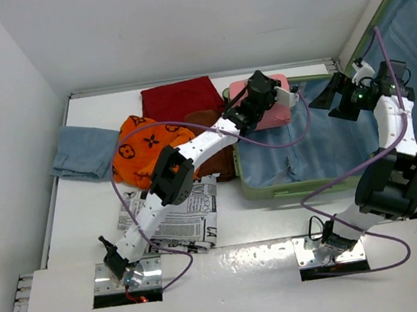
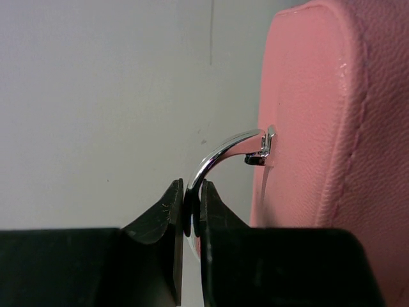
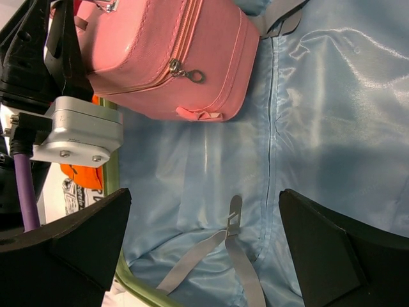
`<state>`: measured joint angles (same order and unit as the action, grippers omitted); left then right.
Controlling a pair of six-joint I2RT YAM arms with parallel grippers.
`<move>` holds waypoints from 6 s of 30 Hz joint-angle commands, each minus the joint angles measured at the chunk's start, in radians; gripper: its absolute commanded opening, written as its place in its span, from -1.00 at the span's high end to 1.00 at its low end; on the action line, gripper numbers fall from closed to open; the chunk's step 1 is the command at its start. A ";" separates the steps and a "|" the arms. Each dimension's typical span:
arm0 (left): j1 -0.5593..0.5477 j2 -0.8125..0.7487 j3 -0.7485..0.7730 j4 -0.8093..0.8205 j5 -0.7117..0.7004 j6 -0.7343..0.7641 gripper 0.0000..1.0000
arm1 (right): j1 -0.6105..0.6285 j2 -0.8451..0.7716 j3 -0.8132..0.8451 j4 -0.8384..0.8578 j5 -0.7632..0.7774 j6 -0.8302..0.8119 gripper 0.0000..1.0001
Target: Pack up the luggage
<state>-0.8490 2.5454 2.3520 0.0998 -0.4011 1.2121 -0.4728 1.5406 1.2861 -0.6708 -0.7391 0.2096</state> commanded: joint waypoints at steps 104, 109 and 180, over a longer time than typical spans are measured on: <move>0.159 -0.240 -0.257 -0.394 0.932 -1.085 1.00 | 0.115 0.061 0.078 0.063 -0.085 -0.015 -0.30; 0.159 -0.315 -0.348 -0.380 1.064 -0.994 1.00 | 0.168 0.041 0.052 0.086 -0.097 -0.067 0.15; 0.378 -0.346 -0.273 -0.064 0.864 -1.479 -0.36 | 0.608 0.161 -0.664 1.473 0.408 -0.190 1.00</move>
<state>-0.4927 2.2539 2.0598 -0.0044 0.4442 -0.2264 0.1272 1.6863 0.5526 0.7044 -0.3607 0.0593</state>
